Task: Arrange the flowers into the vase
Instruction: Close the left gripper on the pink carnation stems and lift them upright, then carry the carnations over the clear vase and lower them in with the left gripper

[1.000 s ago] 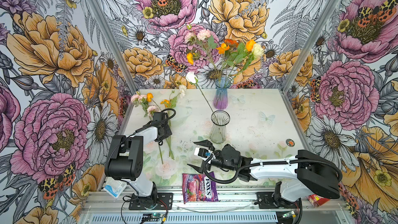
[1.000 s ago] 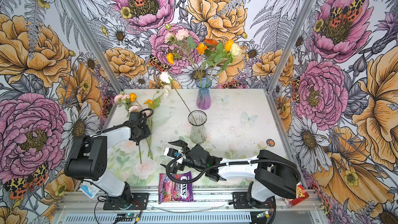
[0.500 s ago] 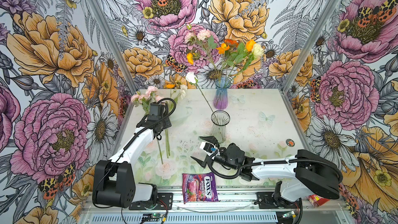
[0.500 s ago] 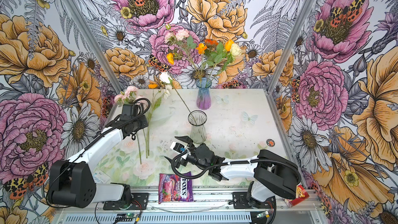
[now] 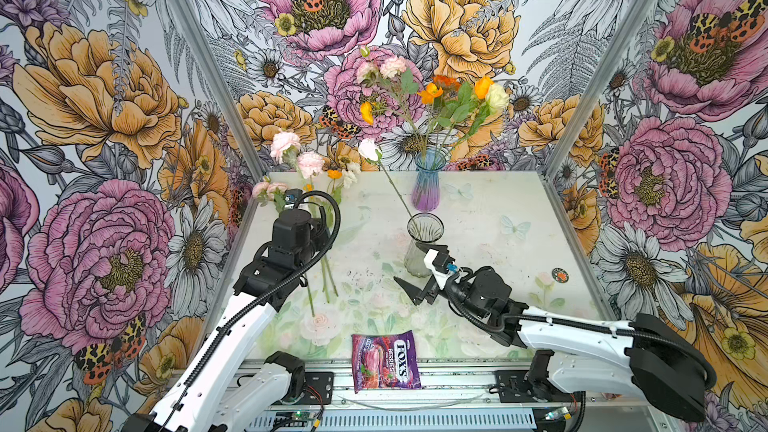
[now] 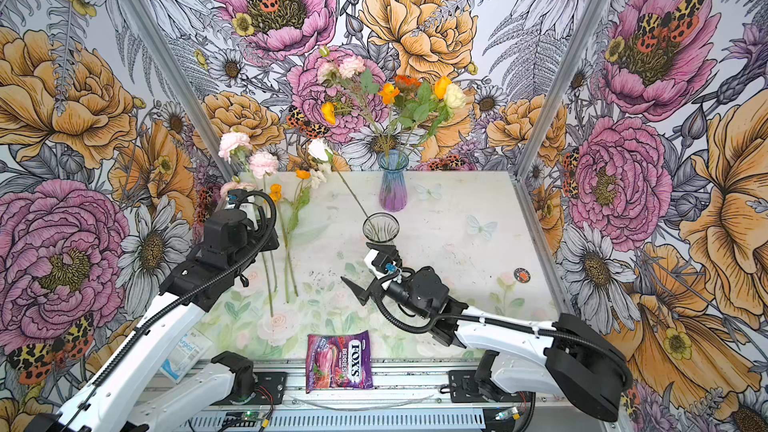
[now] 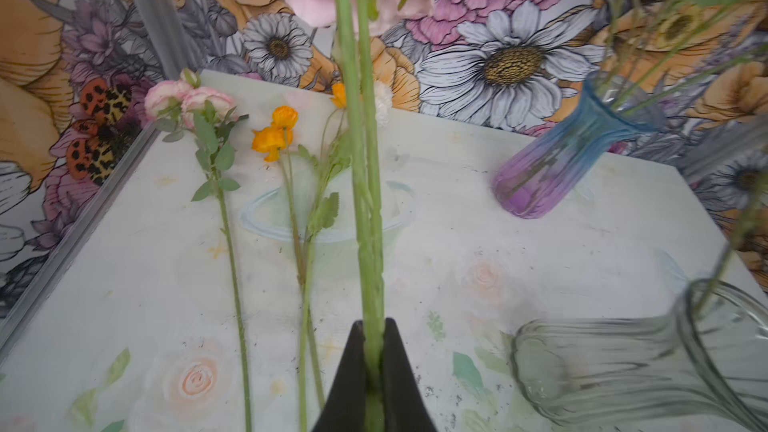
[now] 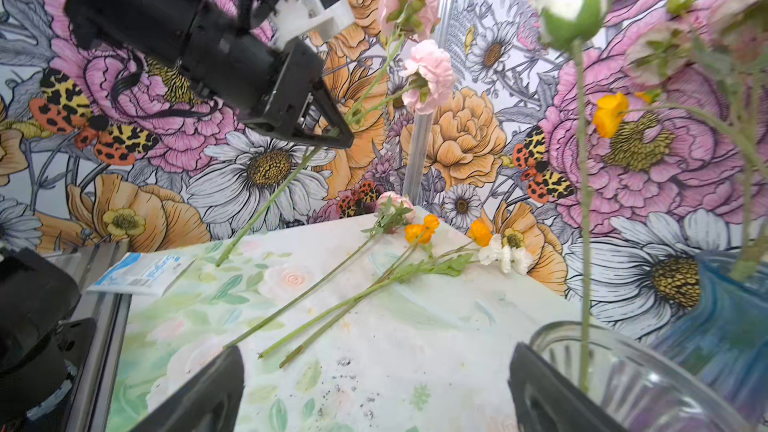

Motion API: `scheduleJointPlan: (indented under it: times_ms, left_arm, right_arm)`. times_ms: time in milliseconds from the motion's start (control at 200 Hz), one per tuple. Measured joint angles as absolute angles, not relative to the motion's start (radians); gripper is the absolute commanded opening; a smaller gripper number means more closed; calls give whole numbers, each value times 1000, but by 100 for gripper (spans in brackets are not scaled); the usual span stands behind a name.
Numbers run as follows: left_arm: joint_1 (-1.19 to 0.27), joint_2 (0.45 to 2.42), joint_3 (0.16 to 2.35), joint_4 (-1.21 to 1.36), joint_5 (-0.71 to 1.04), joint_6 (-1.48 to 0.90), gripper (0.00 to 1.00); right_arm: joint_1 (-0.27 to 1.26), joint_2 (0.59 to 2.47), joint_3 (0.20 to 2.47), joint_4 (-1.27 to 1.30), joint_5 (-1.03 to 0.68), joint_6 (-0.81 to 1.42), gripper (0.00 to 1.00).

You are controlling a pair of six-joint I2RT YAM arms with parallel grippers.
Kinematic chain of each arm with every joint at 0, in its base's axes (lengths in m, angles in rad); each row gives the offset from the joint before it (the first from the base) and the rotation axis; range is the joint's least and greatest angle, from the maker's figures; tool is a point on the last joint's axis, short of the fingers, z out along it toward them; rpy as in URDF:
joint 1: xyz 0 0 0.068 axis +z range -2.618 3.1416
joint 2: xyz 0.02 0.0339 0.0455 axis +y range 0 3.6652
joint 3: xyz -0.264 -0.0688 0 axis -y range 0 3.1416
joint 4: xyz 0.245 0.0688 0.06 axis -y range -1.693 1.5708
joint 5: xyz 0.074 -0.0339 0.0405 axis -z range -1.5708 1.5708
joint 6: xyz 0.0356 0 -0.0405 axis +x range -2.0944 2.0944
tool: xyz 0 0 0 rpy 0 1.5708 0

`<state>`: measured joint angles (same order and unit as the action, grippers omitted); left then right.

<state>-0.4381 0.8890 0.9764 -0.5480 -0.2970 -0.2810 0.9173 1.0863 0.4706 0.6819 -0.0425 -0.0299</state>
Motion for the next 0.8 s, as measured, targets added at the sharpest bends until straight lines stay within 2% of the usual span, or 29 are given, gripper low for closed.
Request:
scheduleJointPlan:
  times_ms: [165,370,585,801]
  left_arm:
    - [-659,823,995,-362,-340,-198,0]
    - [-836,889,997,15,-356,-68,0]
    - [-888,1193,1158,217,-341,54,0]
    - [-886,1402,1281,245,-300,78,0]
  right_arm:
    - [728,879,487,526,-63,30,99]
    - [544,914,486,455,-163,163,99]
    - [502,963,485,434,-268,236,99]
    - [485,876,480,383,-309,265,100]
